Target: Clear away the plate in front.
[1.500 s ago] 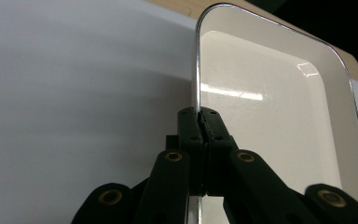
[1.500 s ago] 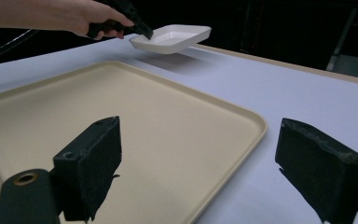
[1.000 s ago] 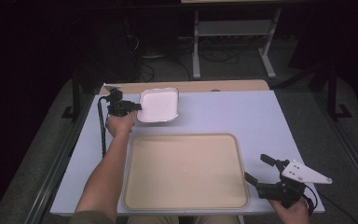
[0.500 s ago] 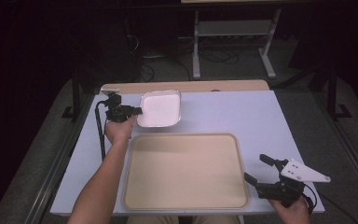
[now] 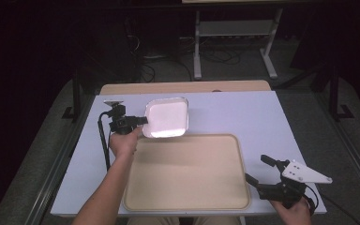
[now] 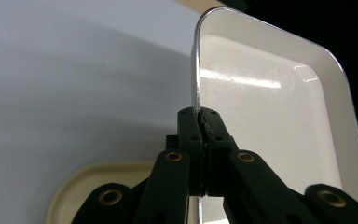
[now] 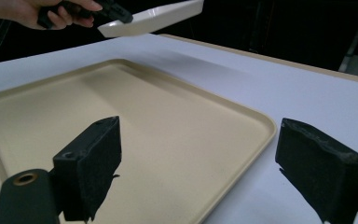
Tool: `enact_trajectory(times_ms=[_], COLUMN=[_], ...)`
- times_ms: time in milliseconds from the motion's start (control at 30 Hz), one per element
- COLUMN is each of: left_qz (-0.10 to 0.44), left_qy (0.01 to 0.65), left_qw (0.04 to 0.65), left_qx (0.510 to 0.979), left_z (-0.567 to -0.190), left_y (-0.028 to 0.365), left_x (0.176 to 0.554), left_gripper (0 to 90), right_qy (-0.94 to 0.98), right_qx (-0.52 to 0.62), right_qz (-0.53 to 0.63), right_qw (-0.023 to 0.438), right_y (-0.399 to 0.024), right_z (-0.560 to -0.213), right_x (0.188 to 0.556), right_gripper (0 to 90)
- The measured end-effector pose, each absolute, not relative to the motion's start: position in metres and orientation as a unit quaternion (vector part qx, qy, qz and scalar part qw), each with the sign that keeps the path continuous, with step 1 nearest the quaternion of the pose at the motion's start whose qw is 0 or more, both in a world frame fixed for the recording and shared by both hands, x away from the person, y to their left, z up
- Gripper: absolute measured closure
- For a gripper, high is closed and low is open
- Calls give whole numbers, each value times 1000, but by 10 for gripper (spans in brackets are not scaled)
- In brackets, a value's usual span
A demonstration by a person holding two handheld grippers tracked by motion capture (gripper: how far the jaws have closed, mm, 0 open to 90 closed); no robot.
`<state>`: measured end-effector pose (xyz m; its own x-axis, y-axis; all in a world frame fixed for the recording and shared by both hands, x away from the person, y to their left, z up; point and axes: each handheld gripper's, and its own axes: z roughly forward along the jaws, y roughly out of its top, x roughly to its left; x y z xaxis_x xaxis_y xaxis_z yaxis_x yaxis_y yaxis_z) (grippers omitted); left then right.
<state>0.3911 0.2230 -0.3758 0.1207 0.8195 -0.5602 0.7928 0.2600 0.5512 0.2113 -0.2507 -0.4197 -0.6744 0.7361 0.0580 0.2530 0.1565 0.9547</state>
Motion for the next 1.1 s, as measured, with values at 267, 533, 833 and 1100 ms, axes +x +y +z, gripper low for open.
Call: enact_trajectory(times_ms=[267, 533, 833, 1100], left_qz=[10, 12, 10, 17], left_qy=[658, 660, 666, 670], left_qw=[436, 437, 441, 443], left_qx=[614, 611, 601, 596], left_z=[-379, -385, -398, -413], left_y=[210, 204, 205, 200], left_x=[361, 335, 313, 292], left_gripper=[882, 883, 883, 882], right_qy=[729, 728, 730, 730], right_qx=[341, 343, 346, 347], right_qz=[552, 550, 545, 544], right_qw=[218, 221, 223, 225], right_y=[-249, -249, -248, -248], right_z=[-420, -420, -420, -420], right_x=[212, 211, 211, 210], right_gripper=[134, 134, 134, 134])
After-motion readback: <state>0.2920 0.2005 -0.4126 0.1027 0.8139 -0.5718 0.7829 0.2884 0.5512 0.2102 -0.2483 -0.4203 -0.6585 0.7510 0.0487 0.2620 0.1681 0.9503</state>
